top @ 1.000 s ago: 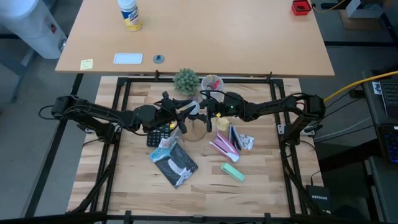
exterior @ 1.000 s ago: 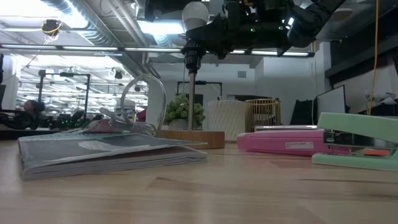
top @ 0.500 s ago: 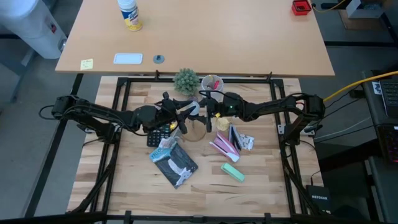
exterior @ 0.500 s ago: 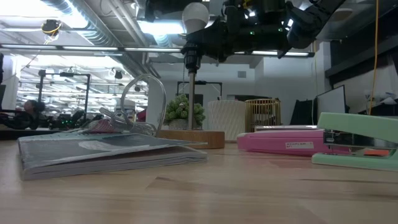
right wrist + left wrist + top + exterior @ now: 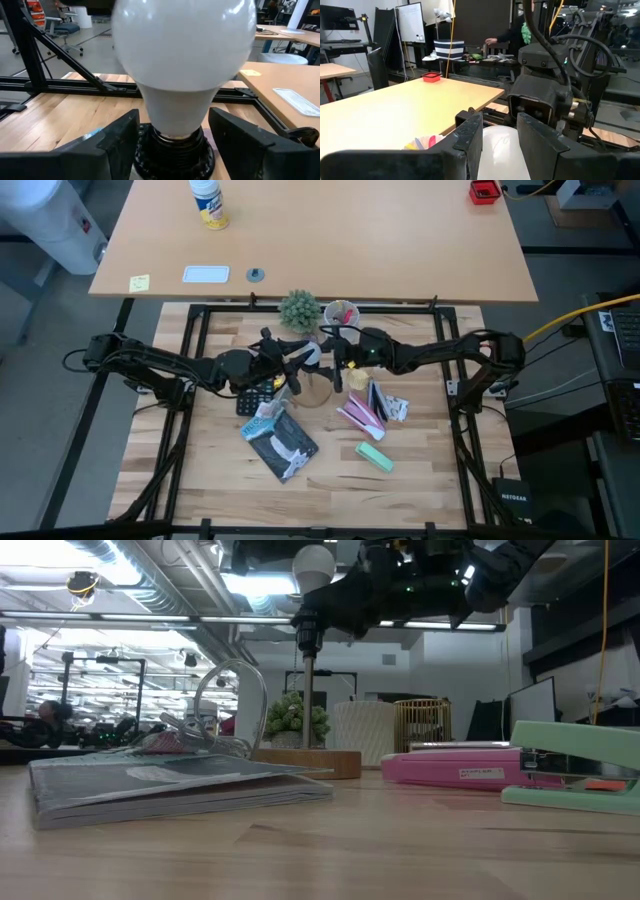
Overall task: Screw lightbulb
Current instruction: Insert the lightbulb into the lamp
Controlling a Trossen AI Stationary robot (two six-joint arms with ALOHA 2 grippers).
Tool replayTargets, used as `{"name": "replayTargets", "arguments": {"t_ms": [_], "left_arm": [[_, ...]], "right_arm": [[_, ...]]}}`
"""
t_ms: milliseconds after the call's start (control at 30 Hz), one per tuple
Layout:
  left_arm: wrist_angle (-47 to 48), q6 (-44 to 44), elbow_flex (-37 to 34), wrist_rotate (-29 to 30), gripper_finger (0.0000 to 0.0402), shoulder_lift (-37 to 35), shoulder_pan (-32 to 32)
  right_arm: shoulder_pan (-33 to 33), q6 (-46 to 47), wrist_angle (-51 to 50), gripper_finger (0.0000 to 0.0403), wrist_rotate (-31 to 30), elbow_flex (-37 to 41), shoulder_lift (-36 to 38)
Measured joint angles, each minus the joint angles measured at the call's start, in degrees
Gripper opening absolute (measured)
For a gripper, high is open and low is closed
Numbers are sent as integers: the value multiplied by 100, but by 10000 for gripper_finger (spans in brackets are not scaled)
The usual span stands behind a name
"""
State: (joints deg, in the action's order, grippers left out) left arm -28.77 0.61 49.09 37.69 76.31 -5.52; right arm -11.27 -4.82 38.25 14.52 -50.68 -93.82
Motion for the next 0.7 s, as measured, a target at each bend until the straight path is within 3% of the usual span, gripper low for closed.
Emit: {"name": "replayTargets", "arguments": {"t_ms": [700], "left_arm": [[-14,-83,-1,2,114,0,0]], "right_arm": [[0,-19,-1492,243,4,-4,1076]]}}
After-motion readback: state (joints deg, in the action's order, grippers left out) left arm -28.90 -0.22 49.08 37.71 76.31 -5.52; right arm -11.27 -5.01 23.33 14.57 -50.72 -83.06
